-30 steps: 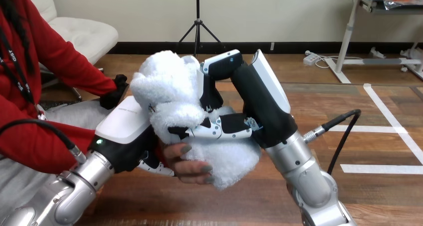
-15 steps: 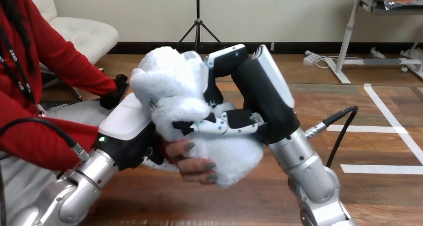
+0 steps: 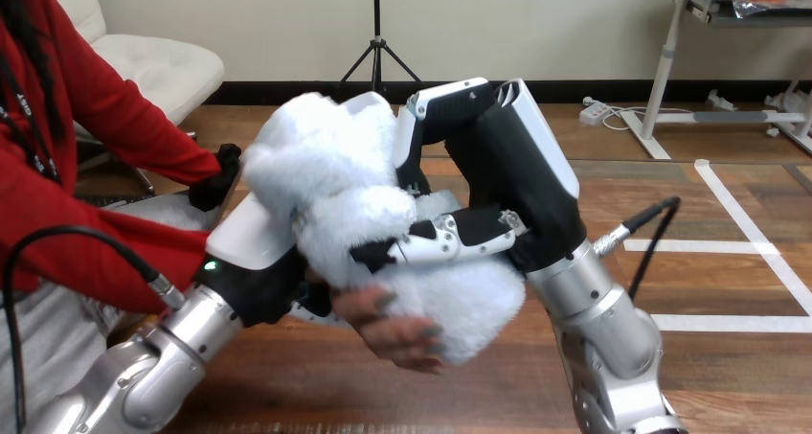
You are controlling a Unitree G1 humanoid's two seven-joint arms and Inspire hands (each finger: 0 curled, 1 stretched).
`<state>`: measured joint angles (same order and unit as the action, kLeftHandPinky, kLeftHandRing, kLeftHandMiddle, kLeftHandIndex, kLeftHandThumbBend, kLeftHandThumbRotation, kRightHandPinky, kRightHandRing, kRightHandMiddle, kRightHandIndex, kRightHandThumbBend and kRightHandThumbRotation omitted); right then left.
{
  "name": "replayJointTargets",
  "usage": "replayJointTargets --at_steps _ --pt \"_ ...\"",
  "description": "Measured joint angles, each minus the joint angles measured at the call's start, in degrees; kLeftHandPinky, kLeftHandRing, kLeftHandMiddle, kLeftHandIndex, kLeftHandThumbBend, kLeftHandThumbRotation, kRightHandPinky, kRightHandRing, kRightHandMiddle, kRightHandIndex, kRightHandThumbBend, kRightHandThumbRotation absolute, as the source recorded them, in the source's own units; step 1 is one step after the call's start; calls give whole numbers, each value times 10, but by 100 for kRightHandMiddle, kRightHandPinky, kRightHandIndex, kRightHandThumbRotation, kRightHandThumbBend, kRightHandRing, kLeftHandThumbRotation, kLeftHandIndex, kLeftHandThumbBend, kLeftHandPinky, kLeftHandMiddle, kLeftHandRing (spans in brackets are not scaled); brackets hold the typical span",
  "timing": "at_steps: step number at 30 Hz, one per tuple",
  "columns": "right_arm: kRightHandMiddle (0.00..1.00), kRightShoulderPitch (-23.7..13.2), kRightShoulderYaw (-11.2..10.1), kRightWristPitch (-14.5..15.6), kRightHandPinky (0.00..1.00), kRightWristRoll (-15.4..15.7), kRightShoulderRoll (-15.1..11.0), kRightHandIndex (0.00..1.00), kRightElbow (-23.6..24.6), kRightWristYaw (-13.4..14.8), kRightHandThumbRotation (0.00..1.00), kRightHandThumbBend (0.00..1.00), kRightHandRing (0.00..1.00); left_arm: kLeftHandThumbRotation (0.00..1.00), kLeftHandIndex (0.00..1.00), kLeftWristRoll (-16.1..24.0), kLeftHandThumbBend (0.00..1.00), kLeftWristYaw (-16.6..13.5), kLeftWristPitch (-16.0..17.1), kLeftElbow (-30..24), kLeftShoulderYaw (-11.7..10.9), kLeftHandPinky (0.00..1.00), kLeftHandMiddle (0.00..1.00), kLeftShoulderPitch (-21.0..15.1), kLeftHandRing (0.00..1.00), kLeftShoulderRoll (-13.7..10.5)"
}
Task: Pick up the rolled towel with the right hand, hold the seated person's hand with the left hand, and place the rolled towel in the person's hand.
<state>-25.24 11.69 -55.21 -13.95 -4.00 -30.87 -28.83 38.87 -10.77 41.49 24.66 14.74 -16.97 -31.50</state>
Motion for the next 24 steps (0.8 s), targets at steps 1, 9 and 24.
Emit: replayJointTargets --at_steps 1,9,24 --pt "45 -2 0 0 38 -9 1 46 -1 -11 17 86 41 26 62 -1 94 0 2 0 0 40 52 -1 45 1" --pt "49 -15 -4 1 41 -48 14 53 -10 -75 24 87 46 30 66 -2 97 0 7 -6 -1 41 53 -5 45 7" --pt "51 -23 -19 27 40 -93 26 57 -9 -145 28 89 46 34 76 -2 99 0 8 -23 -3 51 64 -5 56 9"
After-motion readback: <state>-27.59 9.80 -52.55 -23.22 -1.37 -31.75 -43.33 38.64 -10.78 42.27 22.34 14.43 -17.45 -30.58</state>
